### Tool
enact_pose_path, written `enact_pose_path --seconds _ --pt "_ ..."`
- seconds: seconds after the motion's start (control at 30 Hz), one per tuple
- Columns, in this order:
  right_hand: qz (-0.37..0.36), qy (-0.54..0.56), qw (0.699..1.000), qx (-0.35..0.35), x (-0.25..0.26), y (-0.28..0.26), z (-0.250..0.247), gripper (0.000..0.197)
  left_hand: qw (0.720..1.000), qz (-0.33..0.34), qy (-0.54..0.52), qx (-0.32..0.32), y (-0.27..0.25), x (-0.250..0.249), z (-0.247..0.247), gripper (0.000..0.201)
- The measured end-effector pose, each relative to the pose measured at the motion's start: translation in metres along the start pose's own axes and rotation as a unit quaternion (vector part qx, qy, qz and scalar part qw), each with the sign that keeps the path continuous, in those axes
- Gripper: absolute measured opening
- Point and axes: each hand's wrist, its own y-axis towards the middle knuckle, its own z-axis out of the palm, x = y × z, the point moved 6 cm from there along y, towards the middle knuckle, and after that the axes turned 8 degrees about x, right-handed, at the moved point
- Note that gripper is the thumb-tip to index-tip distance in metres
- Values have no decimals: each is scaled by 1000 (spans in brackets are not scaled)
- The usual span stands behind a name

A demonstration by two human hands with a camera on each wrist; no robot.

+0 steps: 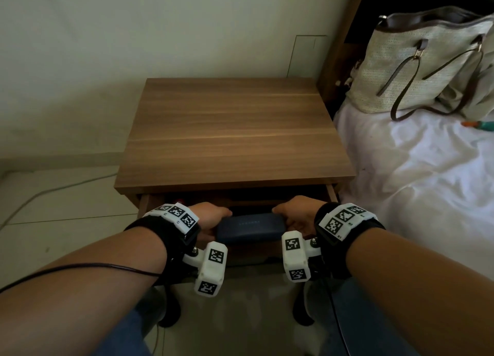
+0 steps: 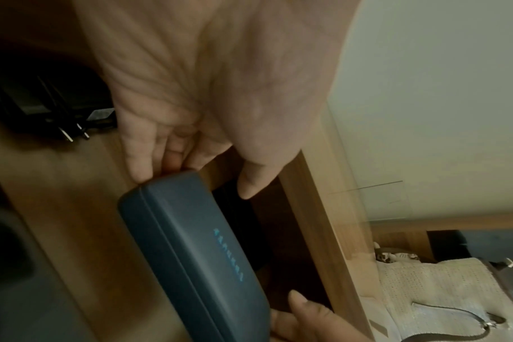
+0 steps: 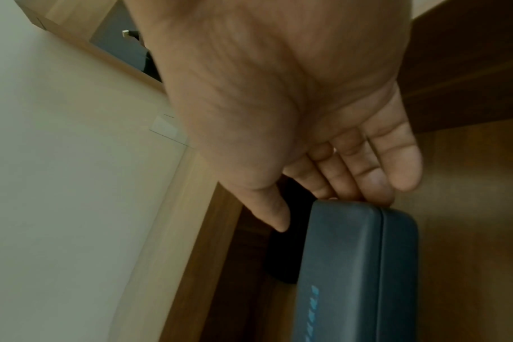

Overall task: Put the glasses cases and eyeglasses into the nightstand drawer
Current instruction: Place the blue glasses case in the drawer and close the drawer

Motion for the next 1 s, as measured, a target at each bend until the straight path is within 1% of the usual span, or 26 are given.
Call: enact_pose_path --seconds 0.17,0.27,0.43,0.6,0.67,0.73,0.77,0.83,0.9,0.97,1.0 --pt "21 12 1000 7 -10 21 5 28 1000 -12 -20 7 16 7 4 39" --pt "35 -2 999 1 -15 33 5 28 1000 -19 -14 4 23 11 6 41" --pt "34 -42 998 -11 -18 45 -2 30 999 -42 -17 27 33 15 15 46" --pt "46 -58 997 -6 -22 50 -5 44 998 -49 -22 35 46 12 18 48" --pt "48 -68 997 4 -22 52 -2 37 997 -58 -19 40 51 12 19 49" --pt "48 -74 996 10 -22 55 -2 27 996 -67 -24 50 55 12 21 53" --pt "50 -76 996 12 -22 56 -2 25 996 -70 -29 54 56 13 23 56" --pt "54 -89 994 18 -22 60 -2 24 995 -79 -38 54 61 15 23 57" --pt "54 -106 993 23 -23 64 0 24 994 -80 -47 48 65 17 22 54" --pt "53 -98 994 16 -25 67 -1 21 994 -75 -60 48 67 15 23 50" --pt "55 -97 994 11 -26 70 -1 23 994 -73 -60 49 67 14 23 50"
